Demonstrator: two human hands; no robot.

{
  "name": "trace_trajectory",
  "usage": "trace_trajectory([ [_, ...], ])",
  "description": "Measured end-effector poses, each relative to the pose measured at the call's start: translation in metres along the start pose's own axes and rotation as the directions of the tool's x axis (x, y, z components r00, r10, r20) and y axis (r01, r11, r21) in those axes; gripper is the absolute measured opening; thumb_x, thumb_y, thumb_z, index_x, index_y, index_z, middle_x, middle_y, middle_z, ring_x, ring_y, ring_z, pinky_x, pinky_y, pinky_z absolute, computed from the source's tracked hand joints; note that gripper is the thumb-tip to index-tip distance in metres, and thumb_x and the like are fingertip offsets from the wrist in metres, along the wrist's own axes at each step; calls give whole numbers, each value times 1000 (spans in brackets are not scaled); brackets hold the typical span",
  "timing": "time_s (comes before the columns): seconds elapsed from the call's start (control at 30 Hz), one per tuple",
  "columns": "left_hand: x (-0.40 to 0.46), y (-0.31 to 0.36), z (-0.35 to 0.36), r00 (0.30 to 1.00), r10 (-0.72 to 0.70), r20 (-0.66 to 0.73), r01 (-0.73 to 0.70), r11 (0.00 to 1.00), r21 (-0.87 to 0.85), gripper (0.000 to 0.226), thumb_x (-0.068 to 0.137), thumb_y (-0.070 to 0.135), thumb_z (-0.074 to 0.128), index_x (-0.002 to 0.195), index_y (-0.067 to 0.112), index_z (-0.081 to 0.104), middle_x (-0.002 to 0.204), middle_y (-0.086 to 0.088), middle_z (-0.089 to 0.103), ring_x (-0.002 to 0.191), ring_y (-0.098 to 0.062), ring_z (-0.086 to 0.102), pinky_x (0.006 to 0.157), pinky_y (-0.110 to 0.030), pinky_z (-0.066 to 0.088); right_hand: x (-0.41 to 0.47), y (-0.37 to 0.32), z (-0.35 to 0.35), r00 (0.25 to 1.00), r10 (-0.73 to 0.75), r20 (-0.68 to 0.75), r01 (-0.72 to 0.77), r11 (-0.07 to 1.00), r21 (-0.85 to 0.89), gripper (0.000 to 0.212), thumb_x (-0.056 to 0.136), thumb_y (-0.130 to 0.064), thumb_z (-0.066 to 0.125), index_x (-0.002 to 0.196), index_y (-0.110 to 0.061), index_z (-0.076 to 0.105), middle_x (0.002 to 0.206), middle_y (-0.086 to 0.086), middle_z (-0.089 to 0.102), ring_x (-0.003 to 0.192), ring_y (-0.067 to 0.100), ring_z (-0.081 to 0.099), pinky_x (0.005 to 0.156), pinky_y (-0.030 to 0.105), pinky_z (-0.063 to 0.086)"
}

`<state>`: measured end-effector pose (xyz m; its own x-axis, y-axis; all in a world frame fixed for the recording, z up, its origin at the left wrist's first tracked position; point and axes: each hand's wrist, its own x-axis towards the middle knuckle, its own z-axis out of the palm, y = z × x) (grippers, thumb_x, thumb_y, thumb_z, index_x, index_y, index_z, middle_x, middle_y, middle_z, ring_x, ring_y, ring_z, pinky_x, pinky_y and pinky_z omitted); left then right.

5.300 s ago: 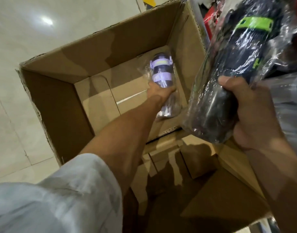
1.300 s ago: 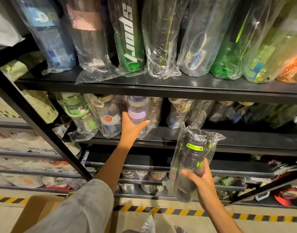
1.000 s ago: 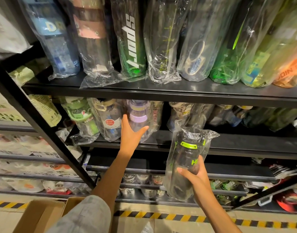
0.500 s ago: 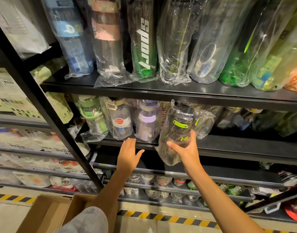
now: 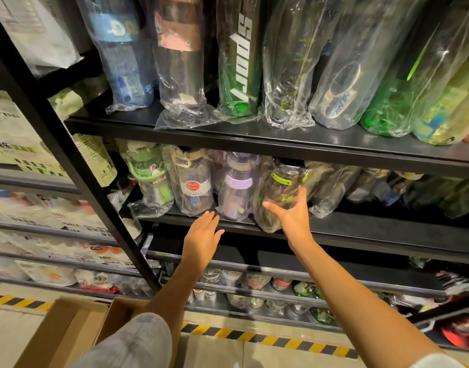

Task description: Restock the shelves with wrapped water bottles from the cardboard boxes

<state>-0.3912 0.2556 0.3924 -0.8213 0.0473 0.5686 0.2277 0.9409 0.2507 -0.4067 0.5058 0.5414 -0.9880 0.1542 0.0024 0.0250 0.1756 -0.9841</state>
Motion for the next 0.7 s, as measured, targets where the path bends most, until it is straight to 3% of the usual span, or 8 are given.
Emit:
trace_trajectory([
  [0.17,2,1,3,996,13,-85,-17,999,-44,37,98,33,62,117,5,78,120,-10,76,119,-23,70,108,-36,51,12,-1,7,1000,12,-23,-13,999,-44,74,73,-30,95,129,-22,46,123,2,65,113,16,65,103,39,53],
  [0.23,2,1,3,996,11,-86,-17,998,-68,30,94,25,74,116,4,78,120,-12,75,118,-25,70,107,-37,53,17,1,7,999,19,-36,-21,998,-63,58,76,-26,93,111,-28,48,111,-1,65,103,10,64,98,38,54],
  [0.33,1,1,2,998,-3,-63,-4,995,-96,35,85,17,86,116,2,77,120,-14,75,117,-28,70,105,-40,54,20,1,8,997,26,-69,-31,996,-86,53,77,-26,93,99,-34,46,107,-4,63,100,8,63,95,38,54],
  [0.43,1,1,1,998,2,-58,-8,993,-114,36,85,15,86,116,1,77,120,-16,75,117,-30,70,105,-41,54,22,1,7,997,45,-66,-51,995,-84,53,77,-29,93,102,-32,46,108,-5,62,101,9,62,95,38,53],
  [0.57,4,4,-4,999,-6,-43,0,993,-118,36,83,14,88,115,0,77,119,-16,75,116,-30,71,105,-40,54,22,-2,7,995,68,-66,-76,990,-120,63,77,-39,91,115,-17,47,110,-2,60,108,22,61,96,43,52],
  [0.7,4,6,-7,1000,-3,-7,2,993,-116,37,82,15,88,114,0,77,118,-16,75,115,-30,71,104,-41,55,20,-5,4,998,50,-49,-56,989,-134,65,79,-35,91,118,-19,42,106,-13,54,109,19,57,92,32,45],
])
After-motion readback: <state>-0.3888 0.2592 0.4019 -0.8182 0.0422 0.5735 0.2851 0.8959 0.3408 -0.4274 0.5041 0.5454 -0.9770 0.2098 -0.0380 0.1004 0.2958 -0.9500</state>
